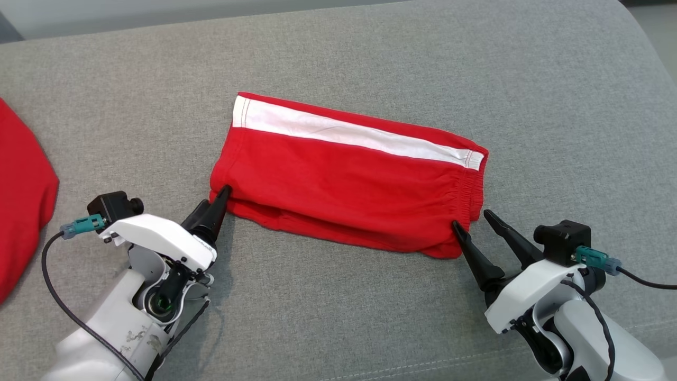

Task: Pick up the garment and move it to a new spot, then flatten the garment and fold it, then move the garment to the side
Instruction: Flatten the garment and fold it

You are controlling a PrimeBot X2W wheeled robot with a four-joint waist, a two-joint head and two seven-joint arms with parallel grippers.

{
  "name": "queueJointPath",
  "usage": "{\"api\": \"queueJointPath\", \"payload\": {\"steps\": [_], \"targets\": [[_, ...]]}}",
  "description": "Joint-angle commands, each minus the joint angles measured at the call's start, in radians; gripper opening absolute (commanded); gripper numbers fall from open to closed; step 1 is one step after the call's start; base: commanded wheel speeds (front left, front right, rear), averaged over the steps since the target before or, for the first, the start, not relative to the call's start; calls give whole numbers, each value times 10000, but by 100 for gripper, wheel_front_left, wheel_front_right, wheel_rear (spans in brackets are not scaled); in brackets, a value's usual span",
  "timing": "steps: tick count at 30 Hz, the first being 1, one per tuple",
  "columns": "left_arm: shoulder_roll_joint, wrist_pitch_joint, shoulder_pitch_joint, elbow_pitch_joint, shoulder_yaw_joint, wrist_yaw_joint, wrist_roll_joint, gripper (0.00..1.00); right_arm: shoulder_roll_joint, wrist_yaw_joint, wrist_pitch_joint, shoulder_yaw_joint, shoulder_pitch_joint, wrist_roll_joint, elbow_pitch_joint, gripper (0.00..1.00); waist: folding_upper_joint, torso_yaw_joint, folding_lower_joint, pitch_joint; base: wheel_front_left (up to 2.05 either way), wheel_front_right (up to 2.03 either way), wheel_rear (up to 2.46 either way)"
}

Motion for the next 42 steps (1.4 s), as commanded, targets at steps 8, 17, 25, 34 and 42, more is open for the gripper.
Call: {"api": "queueJointPath", "payload": {"steps": [8,17,25,34,42], "targets": [[95,133,-313,-326,359,-10,-224,100,-79,-2,-134,77,-93,55,-58,100,-1,-71,0,102,0,0,0],[-33,379,-329,-258,411,-10,-373,0,-21,-2,-134,-18,-259,-187,-264,100,-1,-89,0,146,0,0,0],[-97,522,-258,-410,467,-10,-460,0,-80,-2,-134,-208,-249,-334,-442,100,-1,-43,0,114,0,0,0],[-16,143,-73,-417,584,-10,-354,0,-180,-2,-134,-291,-200,-382,-517,100,-1,164,0,-80,0,0,0],[-125,-195,447,-821,610,-10,-356,0,-297,-2,-134,-256,-178,-376,-496,100,-1,649,0,-258,0,0,0]]}}
